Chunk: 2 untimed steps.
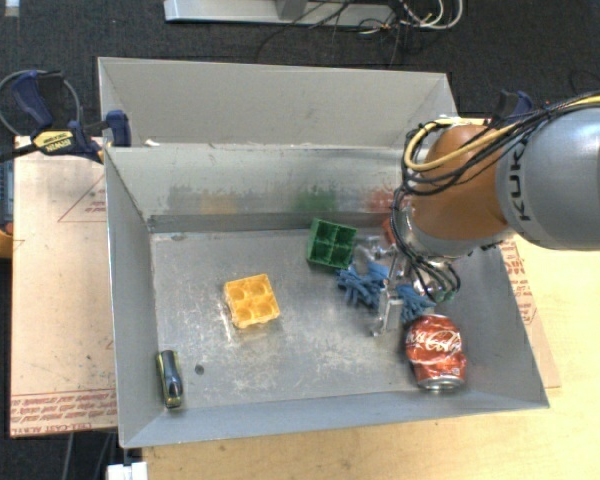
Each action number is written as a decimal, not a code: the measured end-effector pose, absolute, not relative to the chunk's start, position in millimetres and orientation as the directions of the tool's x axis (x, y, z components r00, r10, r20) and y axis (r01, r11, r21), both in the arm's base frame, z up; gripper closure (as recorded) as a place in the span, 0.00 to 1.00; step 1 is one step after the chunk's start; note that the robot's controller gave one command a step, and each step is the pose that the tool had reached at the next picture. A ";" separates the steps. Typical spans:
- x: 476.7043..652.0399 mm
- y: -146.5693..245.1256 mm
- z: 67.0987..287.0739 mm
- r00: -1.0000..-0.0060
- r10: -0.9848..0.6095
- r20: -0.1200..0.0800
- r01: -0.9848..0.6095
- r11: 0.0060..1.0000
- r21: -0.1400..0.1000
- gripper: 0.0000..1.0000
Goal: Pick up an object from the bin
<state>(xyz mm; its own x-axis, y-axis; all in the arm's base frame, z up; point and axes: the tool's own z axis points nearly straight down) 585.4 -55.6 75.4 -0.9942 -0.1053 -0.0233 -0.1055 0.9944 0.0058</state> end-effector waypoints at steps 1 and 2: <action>583.6 -52.5 72.8 -0.993 -0.119 -0.025 -0.119 0.993 0.005 0.00; 592.2 -73.0 71.7 -0.995 -0.099 -0.031 -0.099 0.995 0.006 0.00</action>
Offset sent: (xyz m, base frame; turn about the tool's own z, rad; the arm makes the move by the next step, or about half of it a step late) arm 0.0046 -0.0182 -0.0054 0.0030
